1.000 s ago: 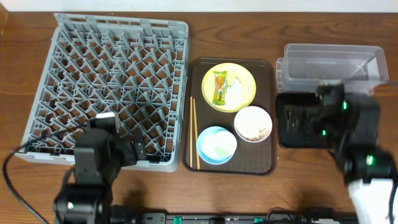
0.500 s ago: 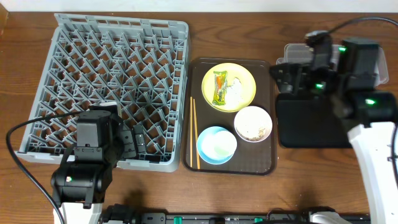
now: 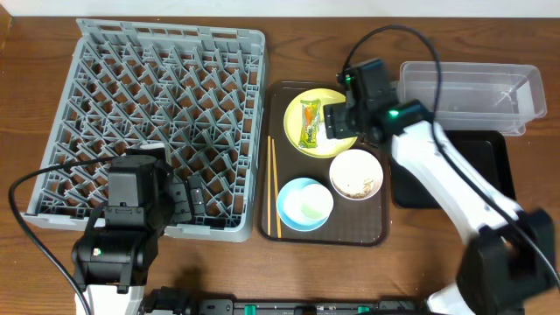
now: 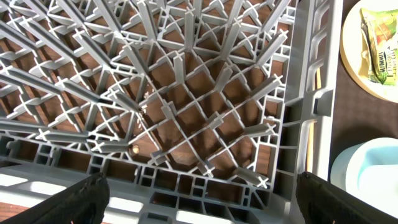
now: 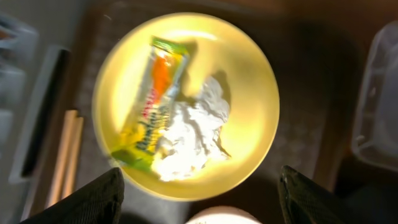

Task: Sort waste into correct bins and load items into the dishwasher
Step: 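Reach the right gripper to the yellow plate and grasp the white tissue, then carry the tissue with the right gripper and drop it into the clear bin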

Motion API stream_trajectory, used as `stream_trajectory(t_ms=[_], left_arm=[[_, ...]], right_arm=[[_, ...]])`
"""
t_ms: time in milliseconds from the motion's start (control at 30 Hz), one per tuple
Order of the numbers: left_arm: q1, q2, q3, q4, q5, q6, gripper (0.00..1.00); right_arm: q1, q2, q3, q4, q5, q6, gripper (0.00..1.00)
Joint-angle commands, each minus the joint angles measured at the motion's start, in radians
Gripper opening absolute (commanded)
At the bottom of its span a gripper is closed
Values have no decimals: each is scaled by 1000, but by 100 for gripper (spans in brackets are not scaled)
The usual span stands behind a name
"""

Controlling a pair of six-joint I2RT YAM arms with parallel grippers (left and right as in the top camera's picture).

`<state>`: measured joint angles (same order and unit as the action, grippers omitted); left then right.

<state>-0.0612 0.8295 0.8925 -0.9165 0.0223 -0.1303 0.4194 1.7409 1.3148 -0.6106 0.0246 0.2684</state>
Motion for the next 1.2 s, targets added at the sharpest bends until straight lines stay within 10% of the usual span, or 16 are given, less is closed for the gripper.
stream_trajectory(t_ms=[0, 300, 667, 1167], left_arm=[[-3, -2, 22, -3, -8, -2, 96], [-3, -2, 22, -3, -8, -2, 96], [-3, -2, 22, -3, -8, -2, 96], [-3, -2, 22, -3, -8, -2, 96]], right_arm=[[8, 77, 14, 23, 39, 88, 77], [10, 235, 14, 88, -7, 122, 72], [5, 235, 16, 87, -15, 128, 1], [-264, -158, 21, 98, 250, 146, 1]])
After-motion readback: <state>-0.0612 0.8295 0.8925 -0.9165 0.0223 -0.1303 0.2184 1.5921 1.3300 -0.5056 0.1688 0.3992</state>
